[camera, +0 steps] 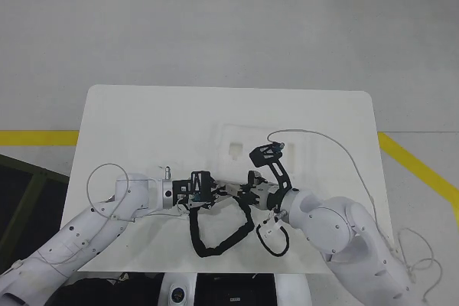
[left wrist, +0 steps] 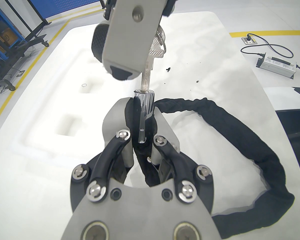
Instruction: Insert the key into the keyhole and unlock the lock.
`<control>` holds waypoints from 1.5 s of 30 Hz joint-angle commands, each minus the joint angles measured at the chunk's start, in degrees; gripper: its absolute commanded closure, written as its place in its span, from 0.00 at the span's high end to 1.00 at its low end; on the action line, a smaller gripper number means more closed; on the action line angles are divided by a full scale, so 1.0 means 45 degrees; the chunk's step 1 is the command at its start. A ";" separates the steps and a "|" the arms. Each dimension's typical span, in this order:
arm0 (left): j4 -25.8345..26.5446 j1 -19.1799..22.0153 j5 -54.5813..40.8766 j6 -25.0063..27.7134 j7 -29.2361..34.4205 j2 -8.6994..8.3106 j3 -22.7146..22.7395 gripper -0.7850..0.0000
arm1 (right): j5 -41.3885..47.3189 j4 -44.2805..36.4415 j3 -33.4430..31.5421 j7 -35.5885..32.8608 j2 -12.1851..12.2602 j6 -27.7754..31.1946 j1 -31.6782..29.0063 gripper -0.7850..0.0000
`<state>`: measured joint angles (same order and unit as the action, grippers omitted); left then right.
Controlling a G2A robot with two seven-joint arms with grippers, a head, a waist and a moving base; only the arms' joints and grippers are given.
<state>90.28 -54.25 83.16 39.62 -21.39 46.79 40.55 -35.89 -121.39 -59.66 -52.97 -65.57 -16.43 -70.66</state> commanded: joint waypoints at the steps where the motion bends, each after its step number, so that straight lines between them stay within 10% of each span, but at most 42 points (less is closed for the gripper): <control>1: 0.0000 0.0000 0.0000 0.0000 0.0000 0.0000 0.0000 0.00 | 0.0209 -0.0368 -0.0417 -0.0275 0.0065 0.0110 -0.0166 0.83; 6: 0.0000 0.0000 0.0000 0.0000 0.0000 0.0000 0.0000 0.00 | 0.0670 -0.1468 -0.0875 -0.0782 0.0163 0.0126 -0.0707 0.50; 26: 0.0000 0.0000 0.0000 0.0000 0.0000 0.0000 0.0000 0.00 | 0.1060 -0.1035 -0.1037 -0.0891 0.0253 0.0499 -0.0907 0.25; 30: 0.0000 0.0000 0.0000 0.0000 0.0000 0.0000 0.0000 0.00 | 0.1038 -0.0980 -0.1106 -0.0872 0.0276 0.0485 -0.0968 0.01; 45: 0.0000 0.0000 0.0000 0.0000 0.0000 0.0000 0.0000 0.00 | 0.0697 -0.0349 -0.0624 -0.0544 0.0212 0.0157 -0.0485 0.00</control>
<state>90.28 -54.25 83.17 39.62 -21.38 46.78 40.55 -32.55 -123.14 -62.68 -55.45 -64.58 -15.53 -73.06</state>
